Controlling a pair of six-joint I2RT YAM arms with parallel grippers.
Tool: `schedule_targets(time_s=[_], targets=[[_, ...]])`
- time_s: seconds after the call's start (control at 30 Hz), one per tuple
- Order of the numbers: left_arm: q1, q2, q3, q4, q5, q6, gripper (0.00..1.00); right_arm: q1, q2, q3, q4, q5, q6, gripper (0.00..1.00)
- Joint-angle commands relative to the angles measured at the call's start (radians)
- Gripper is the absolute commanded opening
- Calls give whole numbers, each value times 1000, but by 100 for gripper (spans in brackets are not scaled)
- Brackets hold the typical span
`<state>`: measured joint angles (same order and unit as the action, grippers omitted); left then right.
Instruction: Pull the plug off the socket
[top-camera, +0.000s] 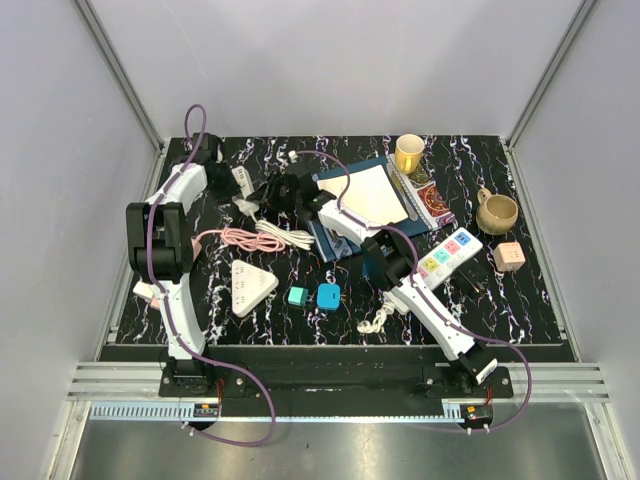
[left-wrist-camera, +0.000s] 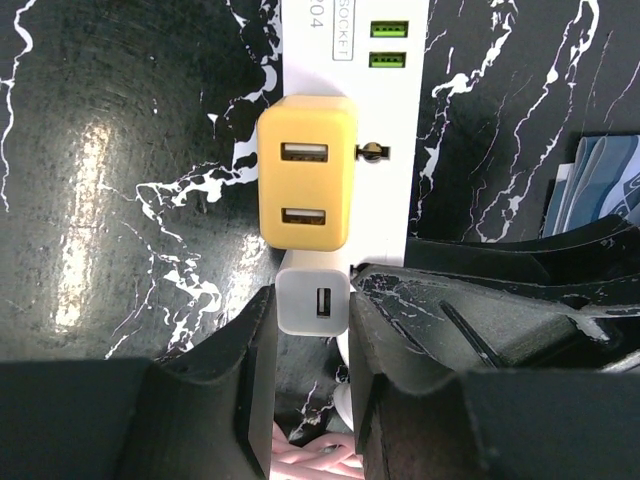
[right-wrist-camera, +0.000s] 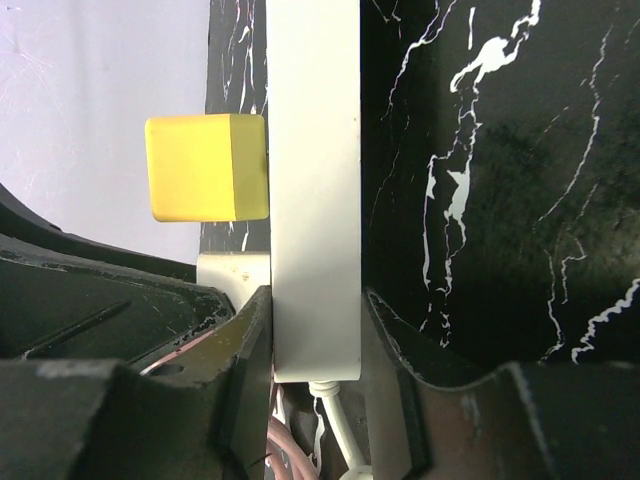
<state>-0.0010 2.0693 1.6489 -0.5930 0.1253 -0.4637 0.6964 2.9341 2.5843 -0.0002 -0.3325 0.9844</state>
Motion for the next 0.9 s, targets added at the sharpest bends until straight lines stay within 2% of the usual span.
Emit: schedule_targets(time_s=[0.0, 0.53, 0.87], targets=[[-1, -58, 81, -37, 46, 8, 0, 2, -3, -39, -57, 69, -18, 0], [29, -97, 114, -90, 47, 22, 0, 0, -12, -62, -81, 76, -44, 0], [123, -132, 111, -100, -58, 46, 0, 0, -17, -73, -75, 84, -81, 2]])
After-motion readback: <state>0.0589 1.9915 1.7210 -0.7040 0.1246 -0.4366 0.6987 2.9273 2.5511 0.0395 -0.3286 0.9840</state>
